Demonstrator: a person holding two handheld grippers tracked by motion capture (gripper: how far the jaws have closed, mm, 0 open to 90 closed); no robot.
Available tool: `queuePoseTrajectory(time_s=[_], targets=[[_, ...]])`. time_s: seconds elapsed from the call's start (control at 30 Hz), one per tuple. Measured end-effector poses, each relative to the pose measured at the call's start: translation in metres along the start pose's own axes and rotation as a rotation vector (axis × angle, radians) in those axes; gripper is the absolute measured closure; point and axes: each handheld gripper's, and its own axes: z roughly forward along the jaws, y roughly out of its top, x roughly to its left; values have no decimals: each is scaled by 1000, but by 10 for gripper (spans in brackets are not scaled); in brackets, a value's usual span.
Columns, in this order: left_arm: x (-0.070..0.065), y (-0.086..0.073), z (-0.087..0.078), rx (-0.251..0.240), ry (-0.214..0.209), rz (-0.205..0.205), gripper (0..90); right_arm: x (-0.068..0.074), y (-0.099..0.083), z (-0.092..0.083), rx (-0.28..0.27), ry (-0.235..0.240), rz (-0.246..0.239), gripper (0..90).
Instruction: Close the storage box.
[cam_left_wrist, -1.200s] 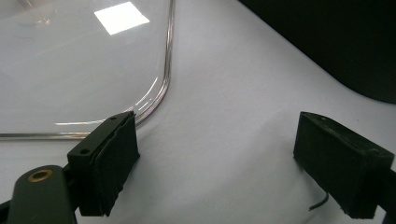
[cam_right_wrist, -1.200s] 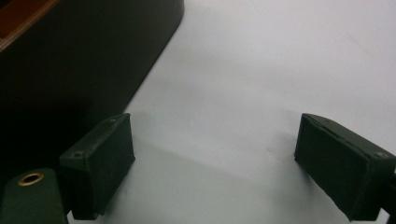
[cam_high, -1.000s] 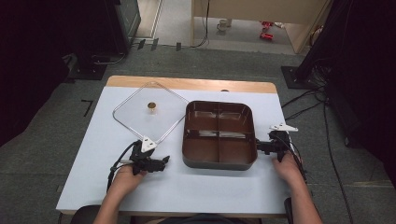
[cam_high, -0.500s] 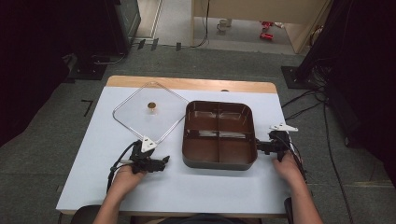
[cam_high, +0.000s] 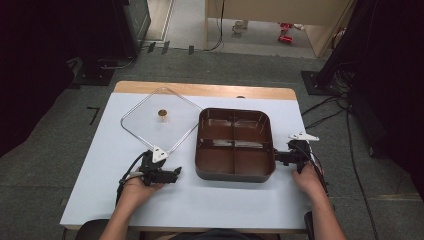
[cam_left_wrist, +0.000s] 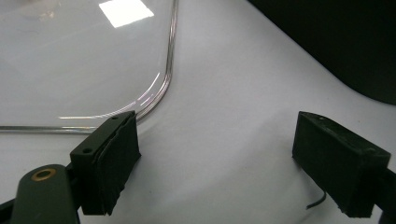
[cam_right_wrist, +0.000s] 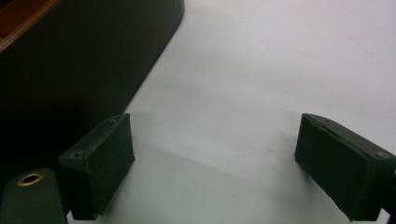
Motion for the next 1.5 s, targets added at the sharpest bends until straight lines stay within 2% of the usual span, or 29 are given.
queuePoseTrajectory(time_s=[0.3,0.4,0.5,0.63,0.77,0.9,0.93,1.03,1.07,1.13,1.23,1.4,1.5], targets=[[3,4,-1,36,-22,20,148,0,0,0,0,0,0,110],[3,8,-1,71,-23,24,150,0,0,0,0,0,0,110],[4,10,-3,87,-25,19,188,0,0,0,-1,0,0,110],[5,12,-3,86,-39,10,228,0,0,0,-1,0,0,110],[4,15,-6,71,-48,30,242,0,0,0,-1,0,0,110],[6,16,-4,83,-49,19,257,0,0,0,-1,0,0,110],[7,18,-6,76,-72,18,260,0,0,0,-1,0,0,110],[9,21,-8,60,-89,16,326,0,0,0,-1,0,0,110],[10,23,-7,60,-105,7,327,0,0,0,-1,0,0,110],[12,24,-7,65,-110,-2,321,0,0,0,-1,0,0,110],[13,30,-9,51,-89,6,308,0,0,0,-1,0,0,110],[17,37,-11,30,-90,-1,316,0,0,0,-1,0,0,110],[19,39,-10,36,-85,0,317,0,0,0,-1,0,-1,110]])
